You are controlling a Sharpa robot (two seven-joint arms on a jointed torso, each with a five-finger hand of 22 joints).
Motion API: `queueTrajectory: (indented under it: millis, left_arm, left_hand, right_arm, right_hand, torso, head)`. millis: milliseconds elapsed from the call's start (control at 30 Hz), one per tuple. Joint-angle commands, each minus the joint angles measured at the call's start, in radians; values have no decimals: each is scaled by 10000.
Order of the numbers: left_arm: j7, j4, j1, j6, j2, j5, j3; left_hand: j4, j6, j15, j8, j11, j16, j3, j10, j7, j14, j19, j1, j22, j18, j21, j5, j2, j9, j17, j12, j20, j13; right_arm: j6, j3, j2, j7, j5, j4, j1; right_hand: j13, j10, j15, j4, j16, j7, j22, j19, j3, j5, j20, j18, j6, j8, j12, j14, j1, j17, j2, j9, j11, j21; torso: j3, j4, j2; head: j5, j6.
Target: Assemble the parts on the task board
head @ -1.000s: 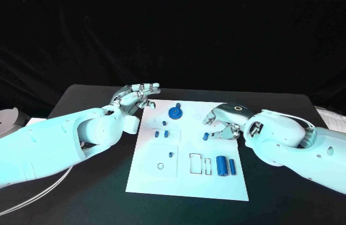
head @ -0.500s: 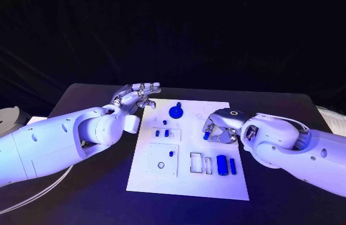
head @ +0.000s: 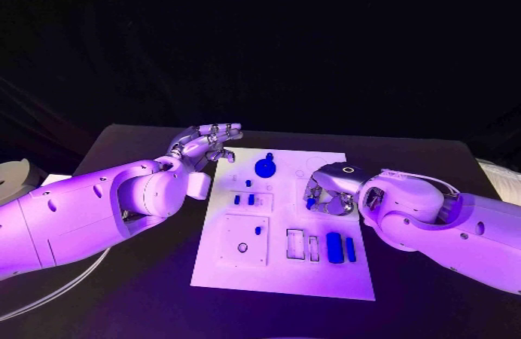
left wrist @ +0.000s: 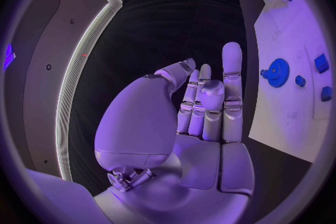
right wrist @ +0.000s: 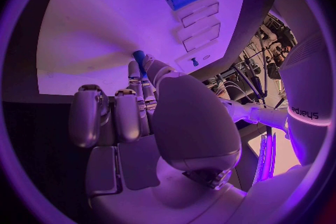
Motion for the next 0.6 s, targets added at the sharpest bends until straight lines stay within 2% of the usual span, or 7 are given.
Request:
queueTrajectory:
  millis: [33,167,300,600]
  left_arm:
    - [9,11,5,214,11,31,5]
    - [-7,-9,5,224,17,31,4]
    - [-21,-35,5,220,15,31,0]
    - [-80,-48,4,265,22,31,-7]
  left_hand:
    - [15,-84,-13,39,21,-45,-65,-78,-4,-76,-44,-116,-14,166,-40,-35,15,-11,-16,47,4,-13]
    - [15,-84,-13,39,21,-45,-65,-78,-4,-76,-44,-116,-14,166,-40,-35,15,-11,-16,47,4,-13]
    - [5,-94,-10,50,25,-44,-76,-95,-1,-85,-48,-108,-20,167,-47,-44,26,-8,-27,65,8,-12]
    - [-8,-123,-5,51,34,-42,-89,-130,9,-95,-52,-100,-26,168,-54,-57,29,-10,-39,75,13,-15]
  right_arm:
    - [-252,-19,41,-80,-304,-22,-43]
    - [-680,-17,17,-155,-391,59,-51]
    - [-908,17,-125,-179,-198,302,-40]
    - [-1202,131,-477,-28,770,1114,211]
  right_hand:
    - [12,172,-96,45,87,-12,41,4,123,-49,-97,98,162,93,-46,461,-79,51,140,53,-32,67]
    - [19,360,-142,62,148,-52,102,40,269,-93,-140,87,305,125,-82,474,-109,129,261,92,-78,110]
    - [17,421,-156,51,157,-65,112,47,339,-103,-160,85,339,126,-113,475,-106,137,287,107,-95,117]
    - [9,433,-161,13,168,-47,117,51,396,-109,-180,84,334,106,-171,475,-89,148,263,113,-91,122]
  torso:
    - [-3,1,-6]
    - [-1,13,-9]
    - [-3,7,-12]
    - [-16,9,-8]
  head:
    - [-12,-6]
    - [-30,-11]
    - [-22,-11]
    - [-35,6]
